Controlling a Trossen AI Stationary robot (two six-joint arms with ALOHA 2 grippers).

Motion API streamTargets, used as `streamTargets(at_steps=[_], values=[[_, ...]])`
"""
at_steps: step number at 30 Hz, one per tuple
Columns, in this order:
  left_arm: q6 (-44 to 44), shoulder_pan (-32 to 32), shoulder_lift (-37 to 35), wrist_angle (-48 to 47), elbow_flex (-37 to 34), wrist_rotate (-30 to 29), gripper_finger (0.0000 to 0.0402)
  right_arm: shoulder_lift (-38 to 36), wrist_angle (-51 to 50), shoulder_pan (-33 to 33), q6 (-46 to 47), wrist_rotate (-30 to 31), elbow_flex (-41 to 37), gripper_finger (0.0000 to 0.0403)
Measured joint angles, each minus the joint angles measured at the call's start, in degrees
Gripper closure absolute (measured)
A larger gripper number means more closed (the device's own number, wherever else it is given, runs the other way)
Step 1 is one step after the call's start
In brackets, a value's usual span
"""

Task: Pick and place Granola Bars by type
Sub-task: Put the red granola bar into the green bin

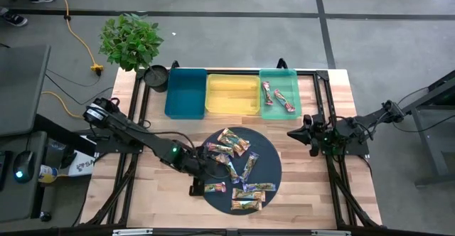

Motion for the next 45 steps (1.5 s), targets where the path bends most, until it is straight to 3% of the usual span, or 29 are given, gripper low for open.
streamTargets(at_steps=[6, 15, 20, 45], values=[[-0.1, 0.1, 0.3, -0.1, 0.0, 3.6, 0.0358, 0.0, -2.0, 0.0, 0.0, -0.2, 0.0, 0.0401], [-3.7, 0.1, 1.5, -1.3, 0.0, 4.3, 0.0199, 0.0, -2.2, 0.0, 0.0, -0.4, 0.0, 0.0401], [-5.6, 0.0, 2.8, -1.0, 0.0, 6.0, 0.0141, 0.1, -2.7, 0.0, 0.0, -0.9, 0.0, 0.04], [-8.0, -4.4, 11.8, 1.2, 0.8, -1.3, 0.0138, 2.4, -3.0, 0.0, 0.6, -3.1, 0.1, 0.04]])
